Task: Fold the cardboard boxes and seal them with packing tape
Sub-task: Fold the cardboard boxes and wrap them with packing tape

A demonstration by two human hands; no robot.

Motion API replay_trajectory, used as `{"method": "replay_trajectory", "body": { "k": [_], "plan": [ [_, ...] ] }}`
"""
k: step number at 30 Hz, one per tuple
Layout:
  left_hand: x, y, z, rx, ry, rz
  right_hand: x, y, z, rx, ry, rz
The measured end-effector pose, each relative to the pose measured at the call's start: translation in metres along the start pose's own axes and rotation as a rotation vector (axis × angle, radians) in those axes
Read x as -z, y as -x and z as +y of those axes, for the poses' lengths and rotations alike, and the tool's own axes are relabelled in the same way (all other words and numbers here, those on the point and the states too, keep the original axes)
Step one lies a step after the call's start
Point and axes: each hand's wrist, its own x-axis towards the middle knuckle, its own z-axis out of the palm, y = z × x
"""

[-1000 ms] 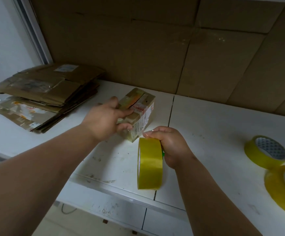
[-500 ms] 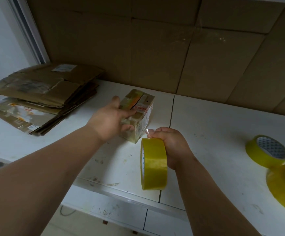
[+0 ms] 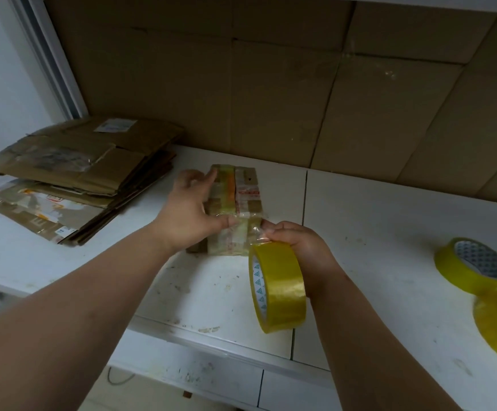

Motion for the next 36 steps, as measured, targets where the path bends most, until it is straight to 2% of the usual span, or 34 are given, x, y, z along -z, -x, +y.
{"method": "replay_trajectory", "body": {
  "k": [3,5,12,17,21,24,27,32,34,36],
  "plan": [
    [-0.005,0.008,0.001,0.188,0.423,-0.105,-0.002,0.002,0.001,-0.006,-0.033,-0.008],
    [-0.013,0.01,-0.002,0.242,0.557,-0.073,-0.004,0.004,0.001,-0.002,-0.06,-0.018],
    [-0.02,0.013,0.002,0.244,0.442,0.09,-0.007,0.011,0.001,0.046,-0.04,0.033],
    [-0.014,0.014,0.003,0.29,0.576,0.133,-0.005,0.016,0.003,0.069,-0.021,0.054],
    [-0.002,0.009,0.014,0.317,0.623,0.222,-0.009,0.021,0.0,0.117,0.026,-0.032],
    [0.016,0.007,0.015,0.424,0.67,0.289,-0.005,0.025,-0.005,0.147,0.012,-0.038],
    [0.028,0.012,0.008,0.619,0.869,0.221,-0.003,0.028,-0.004,0.184,0.008,-0.028],
    [0.024,0.029,-0.007,0.777,1.182,-0.015,-0.016,0.028,0.001,0.255,0.15,-0.016],
    [0.021,0.035,-0.014,0.819,1.219,-0.073,-0.017,0.028,0.001,0.265,0.178,0.017],
    [0.017,0.04,-0.023,0.847,1.102,-0.06,-0.015,0.029,0.001,0.261,0.186,0.059]
  ]
}}
